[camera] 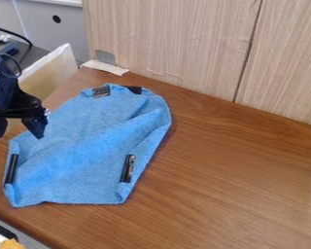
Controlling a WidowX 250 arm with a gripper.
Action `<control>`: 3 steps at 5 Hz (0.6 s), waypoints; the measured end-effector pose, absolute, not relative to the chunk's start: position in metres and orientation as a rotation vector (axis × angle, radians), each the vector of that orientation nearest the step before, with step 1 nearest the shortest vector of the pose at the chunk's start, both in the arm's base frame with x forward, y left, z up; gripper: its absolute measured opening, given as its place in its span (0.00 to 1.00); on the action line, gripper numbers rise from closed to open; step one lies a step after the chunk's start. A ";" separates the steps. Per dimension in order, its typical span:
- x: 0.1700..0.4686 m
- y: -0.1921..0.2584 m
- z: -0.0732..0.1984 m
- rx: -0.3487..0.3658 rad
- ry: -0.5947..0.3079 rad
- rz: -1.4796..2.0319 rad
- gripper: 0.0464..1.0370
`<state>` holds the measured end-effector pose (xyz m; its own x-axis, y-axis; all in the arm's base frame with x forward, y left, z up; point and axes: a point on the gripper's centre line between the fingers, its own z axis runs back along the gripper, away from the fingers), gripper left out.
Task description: Move the cloth from left to right
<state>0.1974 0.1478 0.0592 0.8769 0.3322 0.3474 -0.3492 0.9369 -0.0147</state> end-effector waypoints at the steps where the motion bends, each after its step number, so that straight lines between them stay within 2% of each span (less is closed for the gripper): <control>1: 0.197 0.145 0.055 0.039 -0.338 0.356 0.96; 3: 0.228 0.091 0.053 0.008 -0.338 0.207 0.96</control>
